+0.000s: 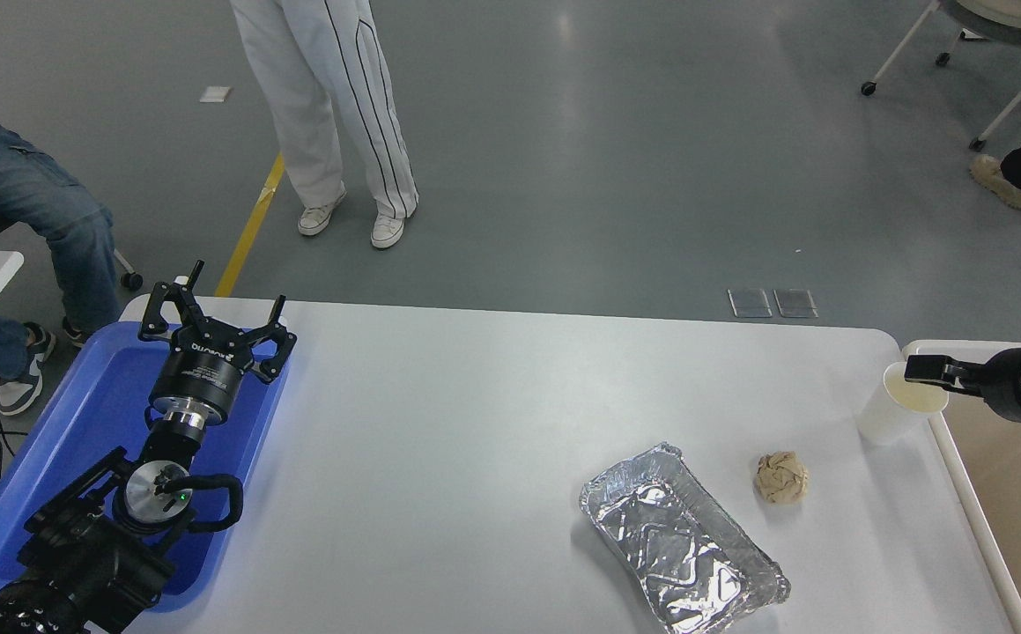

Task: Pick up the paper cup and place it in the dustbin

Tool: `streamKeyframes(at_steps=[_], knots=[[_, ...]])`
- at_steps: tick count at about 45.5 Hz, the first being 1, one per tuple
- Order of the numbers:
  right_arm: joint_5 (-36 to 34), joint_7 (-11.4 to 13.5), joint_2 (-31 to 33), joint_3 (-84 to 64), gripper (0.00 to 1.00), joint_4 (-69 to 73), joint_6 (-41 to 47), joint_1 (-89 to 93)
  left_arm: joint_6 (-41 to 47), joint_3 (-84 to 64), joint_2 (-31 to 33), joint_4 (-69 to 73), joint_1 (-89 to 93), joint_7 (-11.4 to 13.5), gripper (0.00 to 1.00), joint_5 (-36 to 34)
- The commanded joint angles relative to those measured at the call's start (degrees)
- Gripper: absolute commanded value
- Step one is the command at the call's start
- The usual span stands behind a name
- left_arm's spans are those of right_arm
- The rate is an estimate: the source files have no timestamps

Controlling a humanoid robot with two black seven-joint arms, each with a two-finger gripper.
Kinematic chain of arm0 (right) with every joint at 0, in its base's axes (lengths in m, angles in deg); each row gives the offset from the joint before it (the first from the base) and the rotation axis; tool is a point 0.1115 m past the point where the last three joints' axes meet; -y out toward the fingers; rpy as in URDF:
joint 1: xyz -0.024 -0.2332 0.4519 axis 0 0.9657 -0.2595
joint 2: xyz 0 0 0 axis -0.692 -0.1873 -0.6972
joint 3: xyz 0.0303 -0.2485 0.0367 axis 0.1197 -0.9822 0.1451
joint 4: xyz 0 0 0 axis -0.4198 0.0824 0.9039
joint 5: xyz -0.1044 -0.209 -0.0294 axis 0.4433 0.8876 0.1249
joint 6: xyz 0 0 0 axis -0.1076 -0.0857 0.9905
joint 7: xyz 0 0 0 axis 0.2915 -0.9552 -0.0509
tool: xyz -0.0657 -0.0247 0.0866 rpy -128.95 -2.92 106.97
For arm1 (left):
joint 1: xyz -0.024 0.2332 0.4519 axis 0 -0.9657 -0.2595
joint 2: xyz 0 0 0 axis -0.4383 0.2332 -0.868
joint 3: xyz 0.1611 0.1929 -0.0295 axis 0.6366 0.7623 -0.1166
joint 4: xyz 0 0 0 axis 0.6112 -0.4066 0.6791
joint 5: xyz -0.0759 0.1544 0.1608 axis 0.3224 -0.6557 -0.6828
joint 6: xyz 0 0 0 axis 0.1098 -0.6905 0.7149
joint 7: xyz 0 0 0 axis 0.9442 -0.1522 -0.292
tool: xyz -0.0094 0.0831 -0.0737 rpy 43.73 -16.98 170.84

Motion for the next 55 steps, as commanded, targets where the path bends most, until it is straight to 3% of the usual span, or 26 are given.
streamKeyframes(at_steps=[1,9,30,39,43,51,55], knots=[[-0.06,1.93,-0.1,2.63,1.0,-0.88,-0.29,1.87,0.0,0.0,0.0,-0.03,0.0,0.0,1.0,0.01],[-0.06,4.39,-0.19,6.41,1.0,-0.88,-1.35,3.8,0.0,0.0,0.0,0.06,0.0,0.0,1.0,0.01],[-0.06,4.31,-0.98,8.7,1.0,-0.79,-3.89,5.03,0.0,0.0,0.0,0.06,0.0,0.0,1.0,0.01],[-0.15,4.39,-1.51,10.1,0.86,-0.71,-3.89,5.82,0.0,0.0,0.0,-0.03,0.0,0.0,1.0,0.01],[-0.15,4.39,-1.68,10.28,0.74,-0.71,-3.81,5.91,0.0,0.0,0.0,0.06,0.0,0.0,1.0,0.0],[-0.15,4.39,-1.86,10.28,0.64,-0.71,-3.63,5.91,0.0,0.0,0.0,0.06,0.0,0.0,1.0,0.01],[-0.15,4.48,-2.12,10.46,0.47,-0.35,-3.28,6.0,0.0,0.0,0.09,0.06,0.0,0.0,1.0,-0.08]])
